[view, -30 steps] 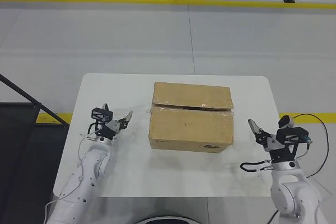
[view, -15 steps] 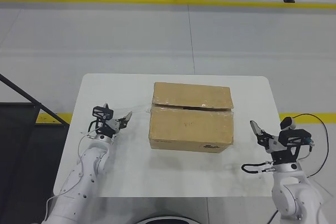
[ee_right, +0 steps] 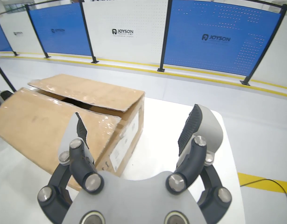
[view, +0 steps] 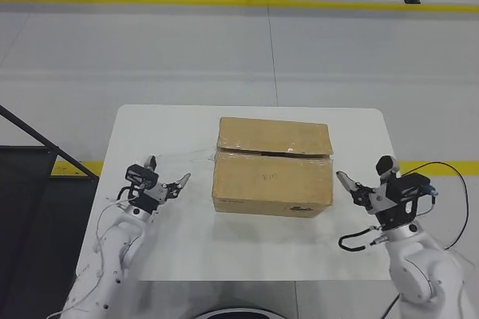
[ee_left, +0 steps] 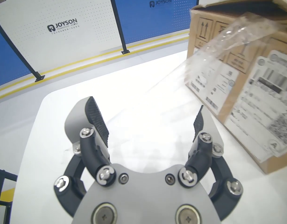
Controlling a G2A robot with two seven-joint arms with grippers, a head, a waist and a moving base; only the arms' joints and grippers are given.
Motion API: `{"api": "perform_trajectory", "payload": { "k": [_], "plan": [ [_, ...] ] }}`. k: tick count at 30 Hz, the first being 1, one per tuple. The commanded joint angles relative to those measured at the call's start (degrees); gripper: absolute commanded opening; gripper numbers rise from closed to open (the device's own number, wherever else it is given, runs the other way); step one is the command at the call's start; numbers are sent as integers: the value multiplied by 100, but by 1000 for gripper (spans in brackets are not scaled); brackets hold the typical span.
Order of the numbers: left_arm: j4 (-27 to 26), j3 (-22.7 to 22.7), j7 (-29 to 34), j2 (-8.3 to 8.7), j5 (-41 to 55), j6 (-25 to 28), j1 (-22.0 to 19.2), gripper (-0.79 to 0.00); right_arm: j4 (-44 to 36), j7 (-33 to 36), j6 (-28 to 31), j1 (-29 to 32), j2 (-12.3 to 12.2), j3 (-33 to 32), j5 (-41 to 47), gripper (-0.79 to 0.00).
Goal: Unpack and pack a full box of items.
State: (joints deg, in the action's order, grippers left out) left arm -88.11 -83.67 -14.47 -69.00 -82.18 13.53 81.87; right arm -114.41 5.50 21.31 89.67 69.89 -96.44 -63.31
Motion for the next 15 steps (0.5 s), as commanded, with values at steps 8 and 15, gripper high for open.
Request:
{"api": "perform_trajectory", "payload": {
  "k": [8,15],
  "plan": [
    [-874,-538,153,74,888,707,622,0,279,1170,575,-377,-65,-157,2100,0],
    [-1167,-727,391,94,1152,785,818,0,242,1266,542,-407,-78,-220,2050,0]
  ]
}}
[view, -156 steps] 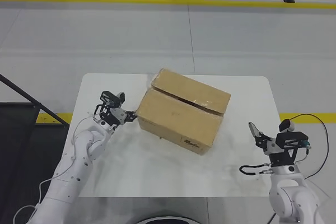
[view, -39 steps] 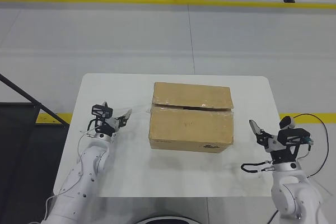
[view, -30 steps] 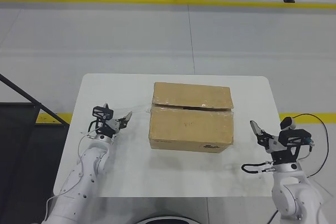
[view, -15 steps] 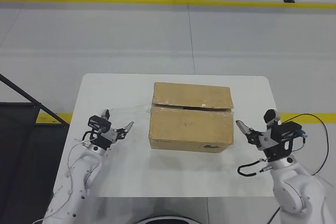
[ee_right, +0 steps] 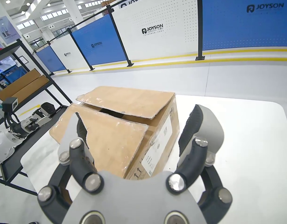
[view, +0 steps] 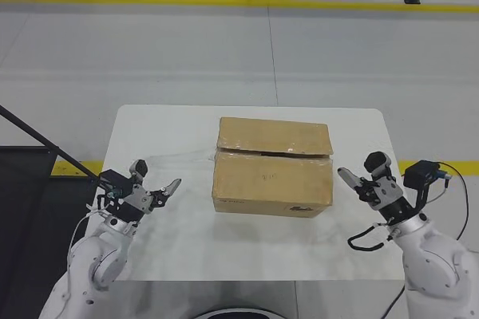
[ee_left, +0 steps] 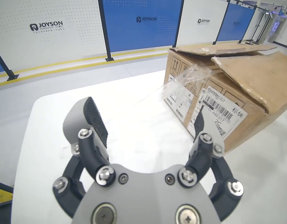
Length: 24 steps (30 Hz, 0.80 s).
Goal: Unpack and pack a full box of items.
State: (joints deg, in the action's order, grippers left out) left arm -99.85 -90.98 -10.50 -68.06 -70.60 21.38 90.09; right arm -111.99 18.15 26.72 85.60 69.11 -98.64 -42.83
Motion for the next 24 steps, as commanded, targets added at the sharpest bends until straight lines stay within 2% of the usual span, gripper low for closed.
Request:
{"api": "perform_trajectory", "payload": {
  "k": [1,8,18,24],
  "plan": [
    [7,4,-7,0,-6,0,-4,0,1,1,1,0,0,0,2,0],
    [15,63,67,-5,212,145,-34,0,107,199,-135,-88,-4,254,-93,0],
    [16,-124,569,-3,2161,844,-130,0,1275,1943,8,-1046,-94,446,2163,0],
    [41,-178,771,14,2557,1054,-175,0,1773,2671,114,-1411,-153,488,3335,0]
  ]
}}
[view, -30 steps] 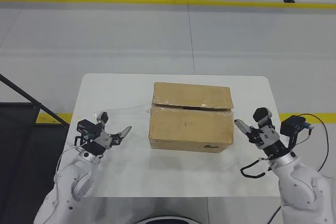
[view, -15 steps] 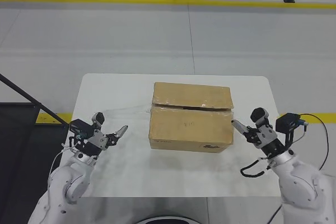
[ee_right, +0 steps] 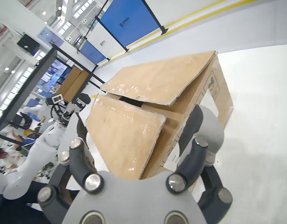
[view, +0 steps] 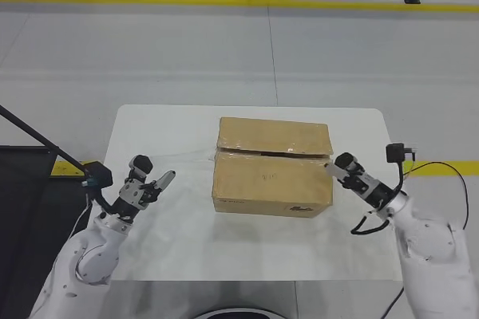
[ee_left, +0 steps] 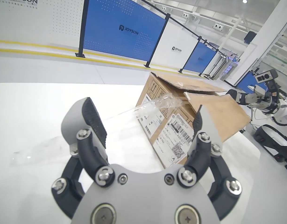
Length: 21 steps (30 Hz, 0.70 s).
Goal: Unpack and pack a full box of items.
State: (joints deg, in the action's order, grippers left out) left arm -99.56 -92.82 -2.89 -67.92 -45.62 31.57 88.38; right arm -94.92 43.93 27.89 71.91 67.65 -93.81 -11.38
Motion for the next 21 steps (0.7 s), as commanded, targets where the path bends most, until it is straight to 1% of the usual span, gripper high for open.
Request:
{"api": "perform_trajectory", "payload": {
  "k": [1,7,11,16,19,21],
  "plan": [
    [20,-2,32,3,85,53,-13,0,140,184,-15,-95,-14,16,389,0],
    [22,33,65,6,114,83,-34,0,369,638,173,-255,-65,51,1241,0],
    [31,73,49,9,206,255,-44,0,487,1012,247,-332,-105,60,1810,0],
    [3,89,28,12,260,328,-39,0,602,1523,404,-384,-156,58,2563,0],
    [-48,113,7,12,282,376,-19,0,619,2048,558,-377,-192,69,3236,0],
    [-97,131,3,13,279,400,-9,0,632,2555,672,-374,-225,53,3726,0]
  ]
}}
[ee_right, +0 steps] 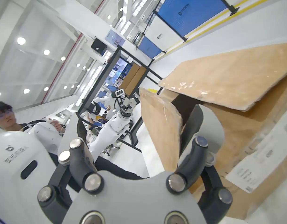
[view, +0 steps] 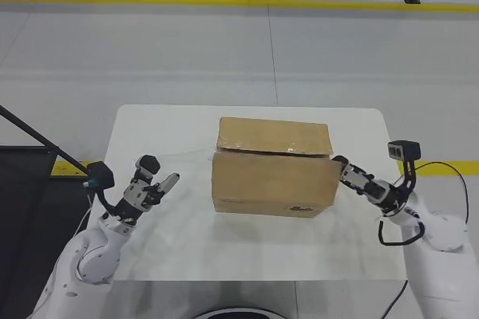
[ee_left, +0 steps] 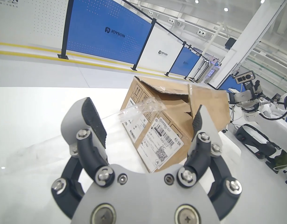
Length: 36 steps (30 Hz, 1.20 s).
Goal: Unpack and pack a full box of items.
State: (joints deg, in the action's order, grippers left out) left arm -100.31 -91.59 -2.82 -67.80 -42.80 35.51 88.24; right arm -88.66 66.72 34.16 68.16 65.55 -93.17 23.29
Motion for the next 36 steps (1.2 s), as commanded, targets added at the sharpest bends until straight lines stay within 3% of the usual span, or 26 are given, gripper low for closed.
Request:
{"api": "perform_trajectory", "payload": {
  "k": [1,9,23,28,30,36],
  "plan": [
    [-44,21,-7,0,-24,5,8,0,-55,392,-51,0,-36,-9,422,0],
    [-138,275,144,0,-481,3,-50,0,-999,528,-185,410,-320,78,152,0],
    [-94,586,433,69,-1444,689,-95,0,-1575,-803,1145,1057,-1136,848,-1879,0],
    [-5,613,533,99,-1606,852,-121,0,-1384,-1173,1514,1105,-1406,953,-1881,0],
    [43,638,535,105,-1626,868,-127,0,-1190,-1047,1333,1006,-1452,936,-1334,0],
    [104,695,481,117,-1638,833,-166,0,-931,-1064,47,337,-1444,1089,-102,0]
  ]
}}
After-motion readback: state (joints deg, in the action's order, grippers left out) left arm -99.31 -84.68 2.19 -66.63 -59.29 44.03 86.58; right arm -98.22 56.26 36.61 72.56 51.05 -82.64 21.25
